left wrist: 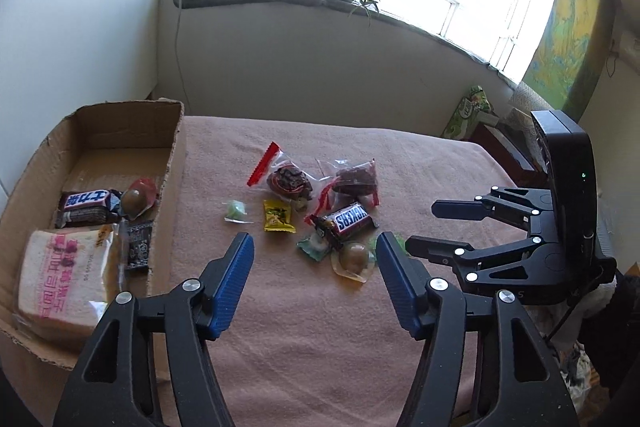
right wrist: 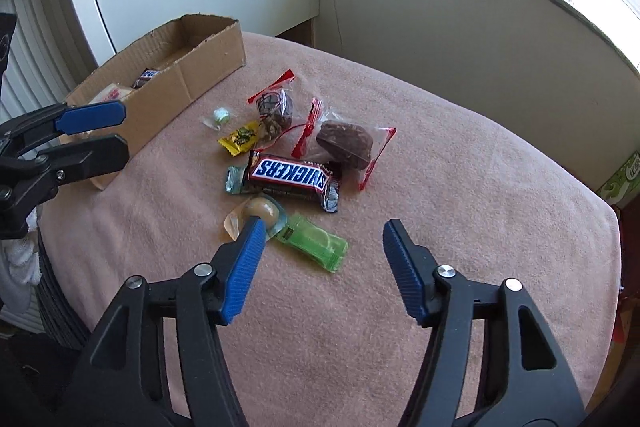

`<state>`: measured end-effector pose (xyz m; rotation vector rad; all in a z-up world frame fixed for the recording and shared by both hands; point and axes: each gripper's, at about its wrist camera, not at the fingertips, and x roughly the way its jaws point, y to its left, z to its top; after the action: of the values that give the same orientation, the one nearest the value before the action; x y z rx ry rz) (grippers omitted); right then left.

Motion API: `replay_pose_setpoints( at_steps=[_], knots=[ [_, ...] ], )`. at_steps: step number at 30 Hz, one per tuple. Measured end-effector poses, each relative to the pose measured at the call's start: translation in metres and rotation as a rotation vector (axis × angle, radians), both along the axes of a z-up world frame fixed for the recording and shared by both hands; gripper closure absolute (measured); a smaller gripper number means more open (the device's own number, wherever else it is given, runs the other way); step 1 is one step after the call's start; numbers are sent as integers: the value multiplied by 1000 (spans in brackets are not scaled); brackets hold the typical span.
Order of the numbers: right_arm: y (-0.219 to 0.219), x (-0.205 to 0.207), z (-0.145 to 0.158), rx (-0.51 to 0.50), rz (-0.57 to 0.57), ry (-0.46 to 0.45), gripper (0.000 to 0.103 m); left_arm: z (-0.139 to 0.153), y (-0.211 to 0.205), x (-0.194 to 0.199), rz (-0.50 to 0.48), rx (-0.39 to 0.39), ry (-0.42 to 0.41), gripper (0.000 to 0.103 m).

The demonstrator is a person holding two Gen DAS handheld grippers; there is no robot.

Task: Organize snacks
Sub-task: 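Move both tools back over the remaining snacks on the bed, then grasp the round foil chocolate with the left tool while the right tool grasps the green candy packet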

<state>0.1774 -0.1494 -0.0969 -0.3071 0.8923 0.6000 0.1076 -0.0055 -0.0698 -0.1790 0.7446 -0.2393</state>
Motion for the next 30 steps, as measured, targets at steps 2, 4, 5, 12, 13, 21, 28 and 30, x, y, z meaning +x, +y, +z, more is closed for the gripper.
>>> replay_pose_setpoints(
  at_steps=[2,4,5,12,13,21,28,30],
  knots=[
    [3,-3,-8,-24,38,8,50,-8,-9,5,-27,-6,24,51],
    [4,-4,-15,-35,62,16,50,-15,-18,7,-46,-6,42,55],
    [4,-3,-18,-36,69,20,50,-19,-22,10,-56,-6,52,59],
    [3,12,-30,-68,115,24,54,-36,-44,26,-94,18,106,70],
    [4,13,-31,-70,125,23,54,-38,-45,28,-95,25,110,71],
    [8,16,-39,-82,190,26,54,-48,-57,40,-95,87,132,74],
    [10,21,-43,-70,214,35,58,-55,-58,47,-114,104,135,75],
    [9,21,-43,-63,220,43,61,-56,-59,48,-120,103,135,76]
  ],
)
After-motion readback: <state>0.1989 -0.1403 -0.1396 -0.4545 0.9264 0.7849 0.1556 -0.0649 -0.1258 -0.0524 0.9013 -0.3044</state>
